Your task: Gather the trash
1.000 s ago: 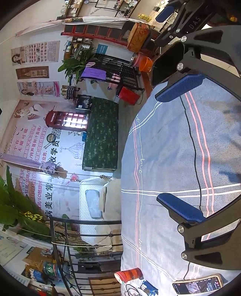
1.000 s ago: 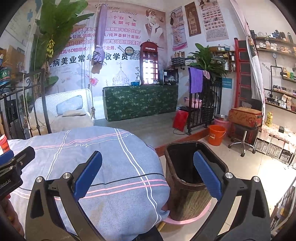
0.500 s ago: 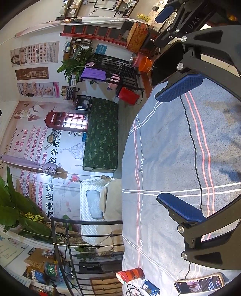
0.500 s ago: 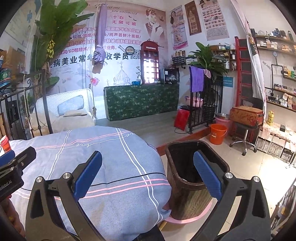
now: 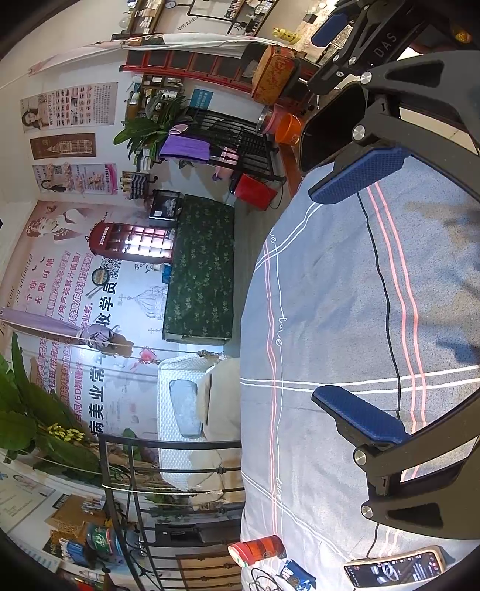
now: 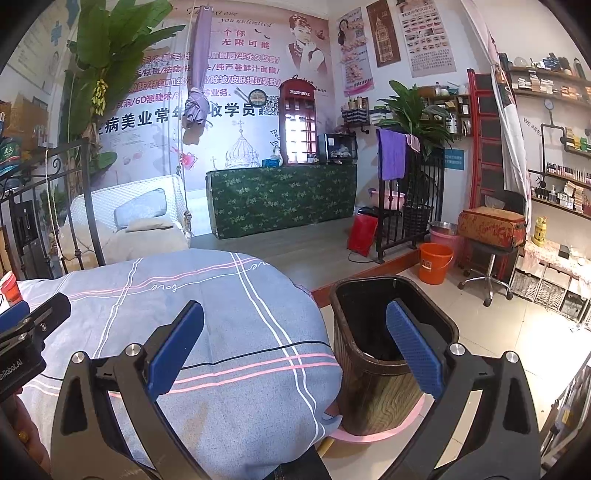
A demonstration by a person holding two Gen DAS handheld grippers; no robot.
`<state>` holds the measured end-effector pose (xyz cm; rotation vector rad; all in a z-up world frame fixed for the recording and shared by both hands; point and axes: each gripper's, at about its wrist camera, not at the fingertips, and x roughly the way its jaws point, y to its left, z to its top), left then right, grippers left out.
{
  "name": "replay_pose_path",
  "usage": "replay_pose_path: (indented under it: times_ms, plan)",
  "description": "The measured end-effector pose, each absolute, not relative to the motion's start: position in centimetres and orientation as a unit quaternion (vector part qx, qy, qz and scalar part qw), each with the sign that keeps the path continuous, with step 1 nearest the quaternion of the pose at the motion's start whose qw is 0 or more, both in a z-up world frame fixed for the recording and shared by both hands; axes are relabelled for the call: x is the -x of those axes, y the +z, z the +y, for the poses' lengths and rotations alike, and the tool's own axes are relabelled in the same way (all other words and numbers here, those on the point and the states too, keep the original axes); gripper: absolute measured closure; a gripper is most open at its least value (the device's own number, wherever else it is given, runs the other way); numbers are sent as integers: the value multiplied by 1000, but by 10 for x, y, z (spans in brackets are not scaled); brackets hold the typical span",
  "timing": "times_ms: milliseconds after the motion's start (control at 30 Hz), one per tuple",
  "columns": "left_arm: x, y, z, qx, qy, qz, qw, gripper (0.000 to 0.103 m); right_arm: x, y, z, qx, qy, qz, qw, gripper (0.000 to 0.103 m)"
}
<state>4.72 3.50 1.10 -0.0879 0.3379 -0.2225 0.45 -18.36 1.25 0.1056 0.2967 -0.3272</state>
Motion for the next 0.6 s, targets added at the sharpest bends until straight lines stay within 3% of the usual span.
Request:
replay_pose_path:
  times_ms: [600]
  plan:
    - [-49,12,40,42,-110,172,978,6,-4,10,-181,-52,-159,153,974,6]
